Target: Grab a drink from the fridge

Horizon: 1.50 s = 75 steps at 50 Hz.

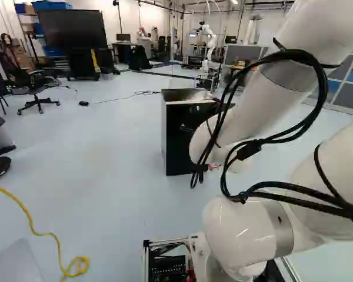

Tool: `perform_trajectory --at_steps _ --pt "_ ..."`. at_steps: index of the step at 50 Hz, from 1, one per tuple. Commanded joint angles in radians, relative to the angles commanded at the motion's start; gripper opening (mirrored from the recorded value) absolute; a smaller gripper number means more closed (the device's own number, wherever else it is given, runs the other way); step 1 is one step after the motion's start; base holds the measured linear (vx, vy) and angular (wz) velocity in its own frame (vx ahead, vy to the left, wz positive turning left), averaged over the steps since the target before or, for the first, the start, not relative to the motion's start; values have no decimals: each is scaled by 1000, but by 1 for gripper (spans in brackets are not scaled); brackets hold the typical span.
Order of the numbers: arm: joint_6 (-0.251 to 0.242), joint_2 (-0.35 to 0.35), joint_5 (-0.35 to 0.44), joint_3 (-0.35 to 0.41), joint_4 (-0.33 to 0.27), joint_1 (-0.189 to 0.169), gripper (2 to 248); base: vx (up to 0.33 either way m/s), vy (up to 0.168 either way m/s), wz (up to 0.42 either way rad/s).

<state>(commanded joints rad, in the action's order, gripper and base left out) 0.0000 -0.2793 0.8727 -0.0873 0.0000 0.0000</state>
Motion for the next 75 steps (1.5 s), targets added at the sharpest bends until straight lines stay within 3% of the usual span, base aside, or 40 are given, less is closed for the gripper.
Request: perform_trajectory --at_steps 75 --pt "0 0 0 0 0 0 247 27 2 -1"
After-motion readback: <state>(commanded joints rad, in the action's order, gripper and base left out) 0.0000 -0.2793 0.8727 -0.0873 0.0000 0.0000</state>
